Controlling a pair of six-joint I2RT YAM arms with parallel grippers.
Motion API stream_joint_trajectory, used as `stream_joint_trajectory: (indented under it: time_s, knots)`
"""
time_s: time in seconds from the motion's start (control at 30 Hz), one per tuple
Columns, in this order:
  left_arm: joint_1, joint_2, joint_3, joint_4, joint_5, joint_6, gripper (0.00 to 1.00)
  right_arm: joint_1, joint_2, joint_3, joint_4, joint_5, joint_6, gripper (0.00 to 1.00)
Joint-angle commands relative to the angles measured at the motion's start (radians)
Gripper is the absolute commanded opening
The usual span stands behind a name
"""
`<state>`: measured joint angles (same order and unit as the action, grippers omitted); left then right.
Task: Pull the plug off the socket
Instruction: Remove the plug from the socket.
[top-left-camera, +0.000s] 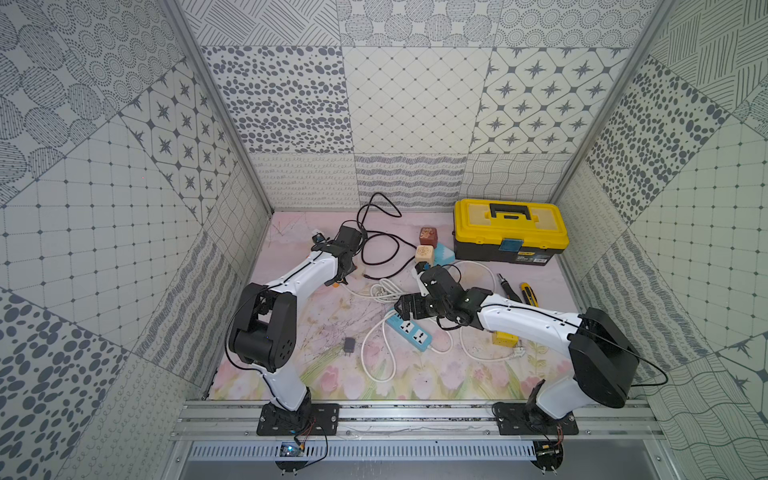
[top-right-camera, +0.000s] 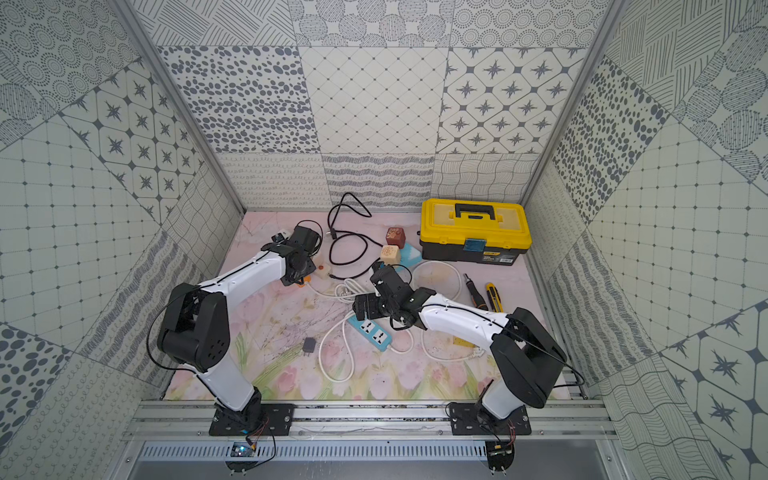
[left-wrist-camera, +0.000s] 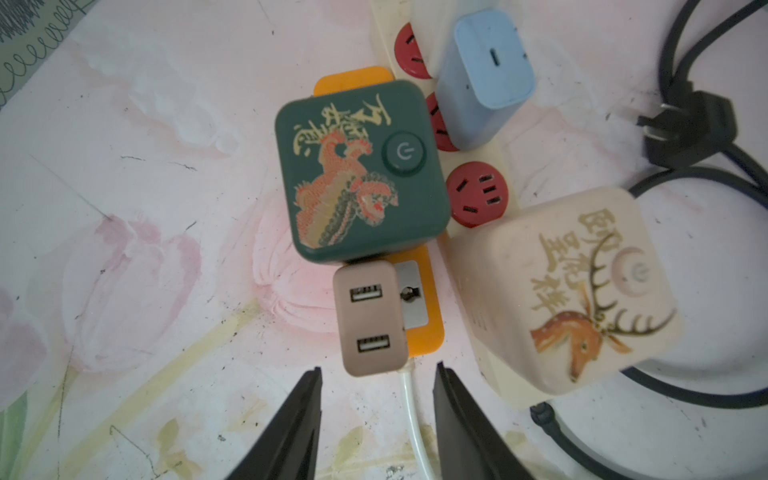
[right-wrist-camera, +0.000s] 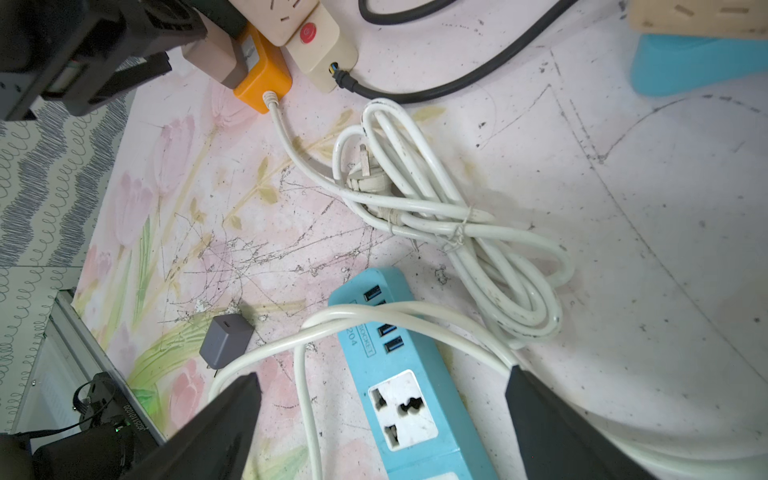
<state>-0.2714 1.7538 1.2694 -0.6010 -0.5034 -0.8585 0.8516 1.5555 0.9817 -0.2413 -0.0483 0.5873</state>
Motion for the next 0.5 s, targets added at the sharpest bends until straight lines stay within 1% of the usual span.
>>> stream_joint_trajectory:
  time_s: [0.0,0.07,0.2,0.33,0.4,0.47]
  knots:
    - [0.024,0.023,-0.027,0.024,0.011,0.030,0.46,0.006,0.026,0.011,0.043,-0.007,0.000,0.98]
    - [0.031,0.039,-0.023,0.033,0.031,0.025,0.44,0.008,0.028,0.013,0.043,-0.011,0.000,0.98]
    - [0.034,0.060,-0.016,0.059,0.021,0.042,0.41,0.010,0.030,0.011,0.057,-0.005,-0.005,0.98]
    - [0.049,0.072,-0.005,0.011,0.047,0.036,0.32,0.013,0.071,0.041,0.115,-0.029,-0.026,0.98]
    - [0.051,0.067,-0.009,-0.022,0.067,0.043,0.25,0.018,0.118,0.092,0.167,-0.066,-0.033,0.98]
    - [0.055,0.058,-0.017,-0.058,0.096,0.049,0.21,0.027,0.176,0.154,0.213,-0.104,-0.034,0.97]
